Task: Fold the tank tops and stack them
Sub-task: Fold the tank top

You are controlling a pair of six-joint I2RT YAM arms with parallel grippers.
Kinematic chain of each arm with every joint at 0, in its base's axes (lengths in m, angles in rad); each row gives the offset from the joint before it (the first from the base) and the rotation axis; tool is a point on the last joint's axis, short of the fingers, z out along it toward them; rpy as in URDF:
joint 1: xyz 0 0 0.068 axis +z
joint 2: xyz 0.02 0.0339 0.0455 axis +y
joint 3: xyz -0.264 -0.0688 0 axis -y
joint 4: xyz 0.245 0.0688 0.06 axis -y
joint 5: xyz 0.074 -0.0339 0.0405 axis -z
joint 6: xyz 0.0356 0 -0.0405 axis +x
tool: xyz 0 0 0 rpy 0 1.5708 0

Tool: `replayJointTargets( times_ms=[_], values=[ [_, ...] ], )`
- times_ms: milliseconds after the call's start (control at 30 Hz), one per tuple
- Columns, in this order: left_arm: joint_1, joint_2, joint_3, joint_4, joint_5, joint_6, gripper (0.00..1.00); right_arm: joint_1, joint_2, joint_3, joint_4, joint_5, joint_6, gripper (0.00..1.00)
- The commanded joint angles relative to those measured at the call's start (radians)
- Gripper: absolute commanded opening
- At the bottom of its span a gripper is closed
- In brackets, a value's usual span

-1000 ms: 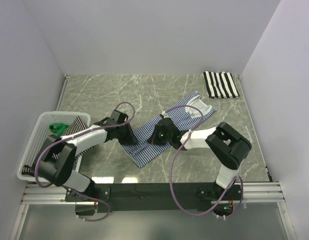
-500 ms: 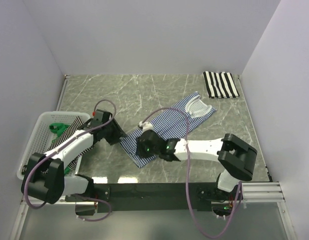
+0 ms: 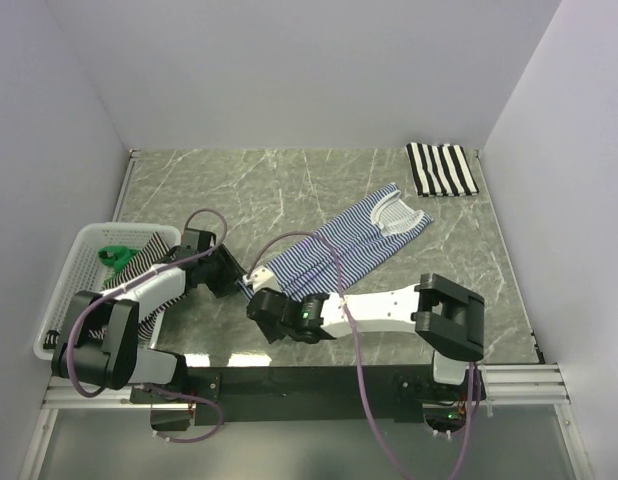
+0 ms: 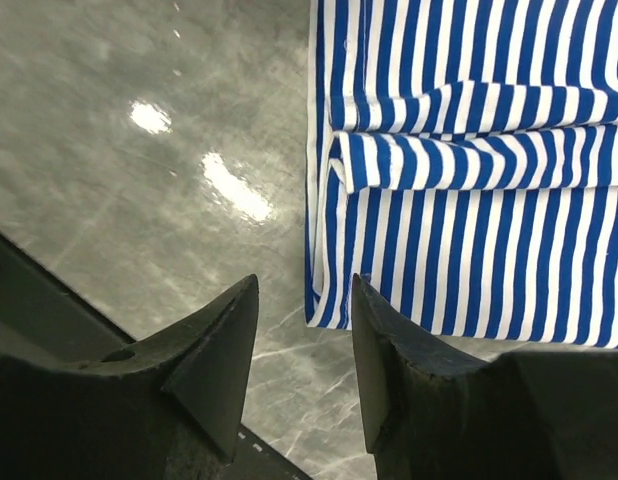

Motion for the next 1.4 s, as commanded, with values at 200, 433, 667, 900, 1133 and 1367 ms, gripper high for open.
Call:
replayJointTargets(
  times_ms=[200, 433, 667, 900, 1133, 1367],
  values=[
    [0.015, 0.046, -0.012, 0.068, 0.008, 0.044, 0.53, 0.048, 0.101, 0.103, -0.122, 0.117, -0.047, 0.51],
    [0.015, 0.079, -0.007, 0.048, -0.052, 0.049, 0.46, 0.057, 0.146, 0.113, -0.139, 0.151, -0.045, 0.49],
    [0.014, 0.056, -0.018, 0.019, -0.113, 0.037, 0.38, 0.054, 0.146, 0.116, -0.131, 0.148, -0.048, 0.23],
    [0.007, 0.053, -0.012, 0.031, -0.138, 0.021, 0.18, 0.051, 0.128, 0.149, -0.130, 0.118, -0.060, 0.02],
    [0.007, 0.000, 0.035, -0.017, -0.193, 0.012, 0.01, 0.037, 0.098, 0.192, -0.128, 0.060, -0.079, 0.00],
    [0.007, -0.117, 0.103, -0.150, -0.305, -0.017, 0.01, 0.031, 0.095, 0.229, -0.140, -0.013, -0.083, 0.00]
  ],
)
